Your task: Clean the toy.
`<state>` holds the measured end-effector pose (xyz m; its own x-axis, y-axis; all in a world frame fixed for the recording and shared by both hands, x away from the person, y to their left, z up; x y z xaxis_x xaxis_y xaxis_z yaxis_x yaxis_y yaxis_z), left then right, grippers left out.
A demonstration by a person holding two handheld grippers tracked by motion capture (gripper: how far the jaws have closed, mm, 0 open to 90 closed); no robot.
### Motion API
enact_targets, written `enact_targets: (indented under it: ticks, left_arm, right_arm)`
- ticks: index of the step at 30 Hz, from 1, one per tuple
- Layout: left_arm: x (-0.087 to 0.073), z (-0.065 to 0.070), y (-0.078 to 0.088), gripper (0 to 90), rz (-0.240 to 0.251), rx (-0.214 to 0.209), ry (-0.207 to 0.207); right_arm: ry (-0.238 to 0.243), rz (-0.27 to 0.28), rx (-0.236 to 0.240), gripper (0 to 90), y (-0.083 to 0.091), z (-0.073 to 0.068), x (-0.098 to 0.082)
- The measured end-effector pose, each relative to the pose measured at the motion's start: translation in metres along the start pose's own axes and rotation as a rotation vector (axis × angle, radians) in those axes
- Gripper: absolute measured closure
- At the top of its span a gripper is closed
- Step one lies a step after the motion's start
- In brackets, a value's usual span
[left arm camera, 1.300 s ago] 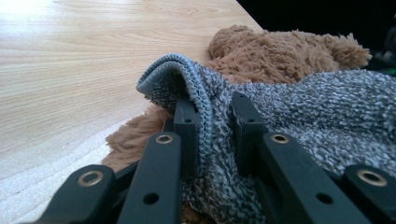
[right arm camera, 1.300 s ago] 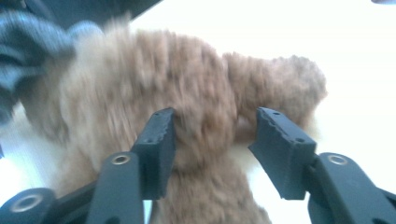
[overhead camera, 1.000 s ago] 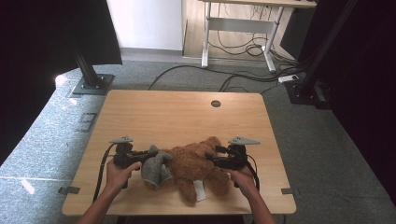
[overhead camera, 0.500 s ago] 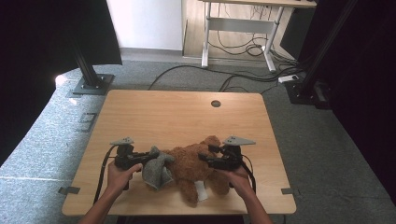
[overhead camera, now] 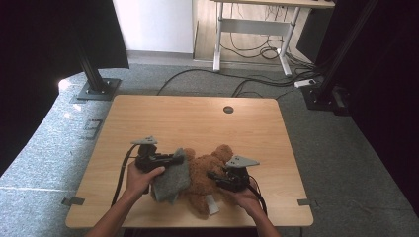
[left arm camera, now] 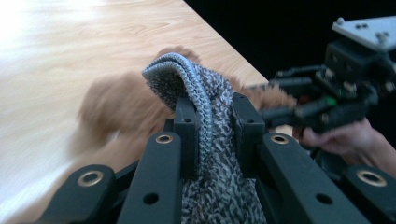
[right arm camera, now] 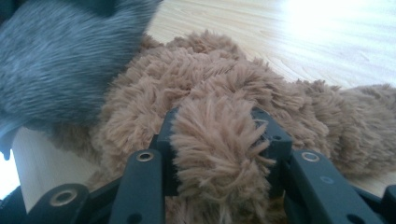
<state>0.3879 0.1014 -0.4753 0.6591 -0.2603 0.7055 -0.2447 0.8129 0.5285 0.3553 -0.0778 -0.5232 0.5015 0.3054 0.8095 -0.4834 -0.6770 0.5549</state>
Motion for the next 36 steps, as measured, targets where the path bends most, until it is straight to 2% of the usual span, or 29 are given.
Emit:
enact_targets:
  ticks: [1,4,6,9,11,13,14,15,16,18,19,20,25,29,31,36]
  left_arm:
    - [0.000,0.000,0.000,75.4,0.000,0.000,0.000]
    - [0.014,0.004,-0.018,75.3,-0.020,-0.013,0.007]
    - [0.021,0.003,-0.032,75.2,-0.042,-0.004,0.017]
    - [0.024,-0.007,-0.054,74.9,-0.100,0.010,0.060]
    - [0.021,-0.015,-0.064,74.4,-0.156,-0.013,0.115]
    - [0.020,-0.017,-0.066,74.3,-0.170,-0.008,0.130]
    - [0.018,-0.020,-0.066,74.2,-0.212,-0.006,0.139]
    - [0.018,-0.020,-0.066,74.2,-0.212,-0.006,0.139]
    - [0.016,-0.024,-0.064,74.2,-0.233,0.023,0.137]
    - [0.013,-0.030,-0.059,74.3,-0.240,0.037,0.141]
    - [0.013,-0.030,-0.059,74.4,-0.240,0.037,0.141]
    - [0.009,-0.036,-0.051,74.5,-0.234,0.052,0.139]
    - [-0.001,-0.049,-0.026,74.8,-0.175,0.061,0.158]
    - [-0.009,-0.057,-0.010,75.2,-0.125,0.038,0.178]
    - [-0.010,-0.058,-0.006,75.6,-0.110,0.039,0.176]
    - [-0.009,-0.056,0.007,76.0,-0.064,0.065,0.134]
  right_arm:
    - [0.000,0.000,0.000,62.3,0.000,0.000,0.000]
    - [-0.003,0.011,0.012,63.8,0.002,-0.001,-0.005]
    - [0.001,0.012,0.012,63.9,0.002,-0.001,-0.005]
    - [0.015,0.019,0.005,63.9,0.002,-0.002,-0.006]
    - [0.020,0.018,0.000,64.0,0.002,-0.002,-0.006]
    - [0.021,0.015,-0.002,64.1,0.002,-0.002,-0.008]
    - [0.018,0.015,-0.001,64.3,0.001,-0.002,-0.008]
    - [0.020,0.014,-0.002,64.4,0.001,-0.002,-0.008]
    - [0.021,0.013,-0.007,64.6,0.001,-0.003,-0.008]
    - [0.022,0.011,-0.011,65.0,0.002,-0.004,-0.009]
    - [0.022,0.011,-0.011,65.0,0.002,-0.004,-0.009]
    - [0.021,0.011,-0.011,65.4,0.002,-0.004,-0.010]
    - [0.015,0.011,-0.012,65.7,0.004,-0.005,-0.012]
    - [0.009,0.013,-0.015,65.6,0.003,-0.004,-0.012]
    - [0.009,0.014,-0.016,65.6,0.003,-0.004,-0.012]
    - [-0.002,0.017,-0.013,65.5,0.003,-0.003,-0.012]
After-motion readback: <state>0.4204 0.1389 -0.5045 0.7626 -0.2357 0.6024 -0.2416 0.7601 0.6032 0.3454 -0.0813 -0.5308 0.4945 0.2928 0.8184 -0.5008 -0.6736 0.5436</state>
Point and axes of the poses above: each handheld gripper's, and its own axes: y roughly backward along the jaws, x roughly out of its top, z roughly to its right, the point moved 7 cm from there along -y, roughly forward along the jaws, and after that the axes turned 6 degrees about -z, right-handed, at the moved point
